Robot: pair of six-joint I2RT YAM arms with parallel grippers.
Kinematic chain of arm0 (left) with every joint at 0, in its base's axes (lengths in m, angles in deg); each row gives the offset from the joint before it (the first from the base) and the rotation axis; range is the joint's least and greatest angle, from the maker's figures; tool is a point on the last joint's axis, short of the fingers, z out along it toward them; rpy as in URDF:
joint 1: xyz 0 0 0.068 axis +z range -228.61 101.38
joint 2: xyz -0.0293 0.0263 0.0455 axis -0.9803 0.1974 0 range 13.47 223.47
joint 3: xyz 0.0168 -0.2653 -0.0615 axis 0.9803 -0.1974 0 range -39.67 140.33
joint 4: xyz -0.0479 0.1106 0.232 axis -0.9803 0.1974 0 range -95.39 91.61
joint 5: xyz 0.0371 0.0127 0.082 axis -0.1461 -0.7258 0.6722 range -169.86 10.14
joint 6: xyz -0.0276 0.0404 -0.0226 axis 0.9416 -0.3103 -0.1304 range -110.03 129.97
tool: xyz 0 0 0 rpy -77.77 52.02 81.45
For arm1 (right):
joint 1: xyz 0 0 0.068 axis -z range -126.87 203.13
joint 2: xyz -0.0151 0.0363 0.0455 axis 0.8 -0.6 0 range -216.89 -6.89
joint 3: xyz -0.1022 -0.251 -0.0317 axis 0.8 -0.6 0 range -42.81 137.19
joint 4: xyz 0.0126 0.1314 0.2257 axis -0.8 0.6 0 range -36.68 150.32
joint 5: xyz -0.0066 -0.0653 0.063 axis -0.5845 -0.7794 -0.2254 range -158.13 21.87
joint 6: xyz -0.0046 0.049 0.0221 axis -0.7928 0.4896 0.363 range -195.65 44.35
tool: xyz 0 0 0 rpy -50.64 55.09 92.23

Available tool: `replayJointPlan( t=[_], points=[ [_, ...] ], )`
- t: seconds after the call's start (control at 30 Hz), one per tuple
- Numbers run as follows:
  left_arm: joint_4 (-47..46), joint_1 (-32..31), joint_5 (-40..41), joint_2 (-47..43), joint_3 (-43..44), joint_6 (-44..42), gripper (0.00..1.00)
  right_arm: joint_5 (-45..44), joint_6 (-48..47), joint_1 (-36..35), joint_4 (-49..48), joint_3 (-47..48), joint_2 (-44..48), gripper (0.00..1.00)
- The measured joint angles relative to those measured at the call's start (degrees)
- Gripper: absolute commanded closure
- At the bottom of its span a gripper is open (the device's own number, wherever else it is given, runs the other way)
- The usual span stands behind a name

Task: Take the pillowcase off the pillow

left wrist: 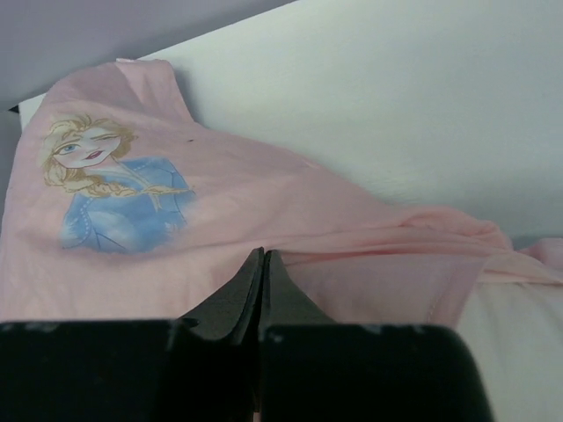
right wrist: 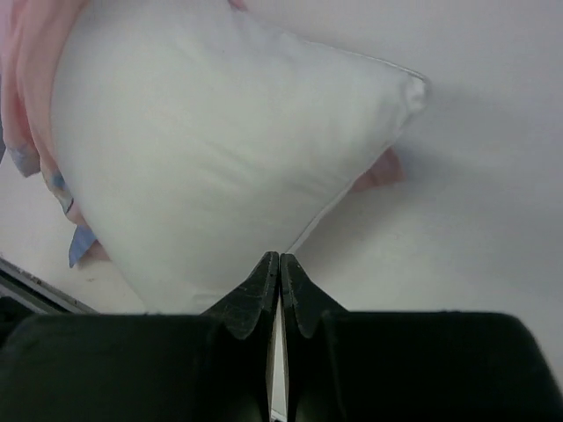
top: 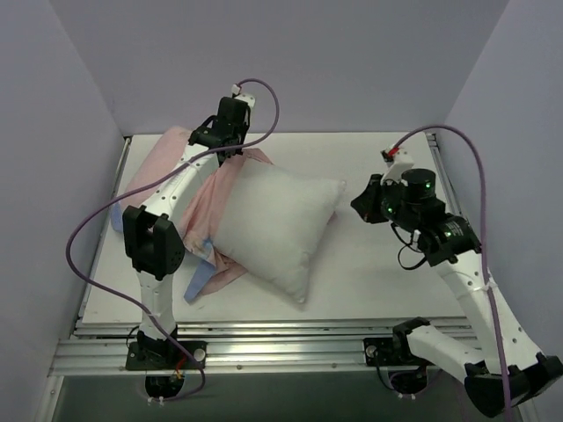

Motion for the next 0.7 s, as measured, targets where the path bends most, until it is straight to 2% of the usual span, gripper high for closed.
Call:
replayJointPlan(
  t=[0.17, 0.3, 0.33, 0.43, 0.47, 0.5, 0.53, 0.67, 0.7],
  points=[
    [-0.61, 3.34, 5.73, 4.04, 2.27, 1.11, 0.98, -4.61, -0.92, 1.57, 6.47, 13.99, 2.69, 1.0],
    [-0.7, 5.27, 5.44, 5.38, 3.15, 2.67, 0.98, -5.05, -2.14, 1.57, 7.67, 16.7, 4.37, 1.0],
    [-1.44, 5.25, 4.76, 5.14, 2.62, 2.86, 0.98, -4.48, -1.9, 1.57, 7.23, 15.61, 4.46, 0.88],
    [-4.46, 3.78, 2.91, 3.21, -1.33, 2.84, 0.98, -1.92, 0.22, 1.57, 4.76, 9.4, 2.97, 0.64],
    [-5.35, 2.99, 2.38, 2.43, -2.86, 2.56, 0.98, -1.09, 0.98, 1.57, 3.56, 6.99, 2.03, 0.44],
    [-6.05, 2.14, 1.77, 1.7, -4.2, 2.34, 0.98, -0.33, 2.03, 1.57, 2.8, 5.01, 0.79, 0.35],
    [-6.62, 1.27, 1.14, 0.98, -5.42, 2.08, 0.98, 0.24, 2.82, 1.57, 2.01, 3.52, -1.11, 0.21],
    [-9.49, -1.7, -1.97, -2.14, -9.62, 1.05, 0.98, 0.94, 5.14, 1.68, -1.9, 0.96, -9.22, 0.02],
    [-9.99, -2.19, -2.84, -2.95, -10.51, 0.94, 0.98, 0.94, 5.84, 1.95, -3.32, 0.96, -11.13, 0.01]
  ],
)
